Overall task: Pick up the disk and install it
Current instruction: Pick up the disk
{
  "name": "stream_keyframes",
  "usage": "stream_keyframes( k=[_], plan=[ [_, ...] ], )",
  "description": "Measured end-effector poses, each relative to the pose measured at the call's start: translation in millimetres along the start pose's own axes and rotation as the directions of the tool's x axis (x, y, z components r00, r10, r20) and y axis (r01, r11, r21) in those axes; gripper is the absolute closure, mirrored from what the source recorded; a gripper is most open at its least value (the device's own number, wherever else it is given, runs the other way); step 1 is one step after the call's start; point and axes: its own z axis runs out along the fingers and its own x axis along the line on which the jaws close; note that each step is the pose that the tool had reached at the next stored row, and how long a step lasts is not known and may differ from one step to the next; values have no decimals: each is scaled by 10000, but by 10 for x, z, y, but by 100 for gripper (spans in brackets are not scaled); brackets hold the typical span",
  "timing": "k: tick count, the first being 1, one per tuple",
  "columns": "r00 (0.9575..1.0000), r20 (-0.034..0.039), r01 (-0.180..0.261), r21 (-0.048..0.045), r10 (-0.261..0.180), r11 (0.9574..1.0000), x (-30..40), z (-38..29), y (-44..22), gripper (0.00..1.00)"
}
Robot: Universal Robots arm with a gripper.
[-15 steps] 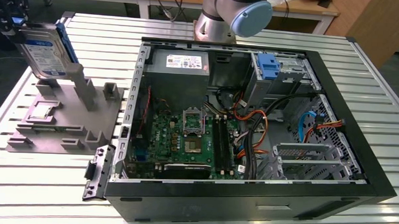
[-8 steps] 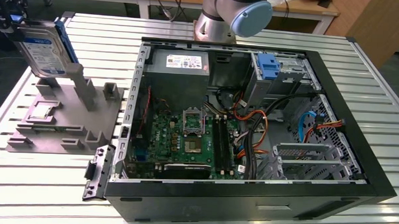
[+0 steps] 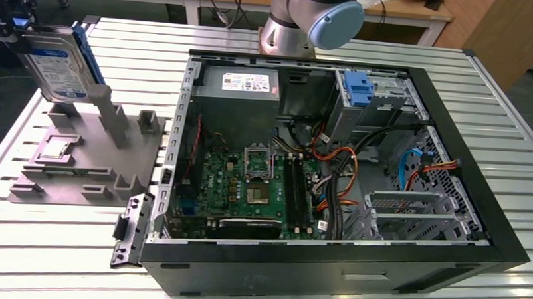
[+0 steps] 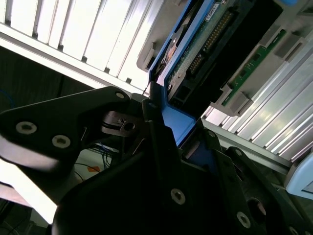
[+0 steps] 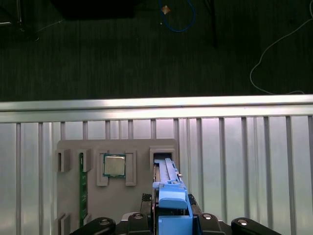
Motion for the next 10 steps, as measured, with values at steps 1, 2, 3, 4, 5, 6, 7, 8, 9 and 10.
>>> stream_keyframes(
  k=[1,2,3,4,5,6,7,8,9,10],
  plan=[
    [10000,1,0,2,0,10000,0,-2,0,64],
    [10000,1,0,2,0,10000,0,-3,0,64],
    [10000,1,0,2,0,10000,0,-5,0,64],
    [10000,1,0,0,0,10000,0,-8,0,64],
    [10000,0,0,-1,0,10000,0,-11,0,64],
    [10000,-2,0,-4,0,10000,0,-20,0,64],
    [10000,0,0,0,0,10000,0,-22,0,64],
    [10000,1,0,1,0,10000,0,-24,0,64],
    [10000,0,0,0,0,10000,0,-30,1,64],
    [10000,0,0,0,0,10000,0,-36,1,64]
  ],
)
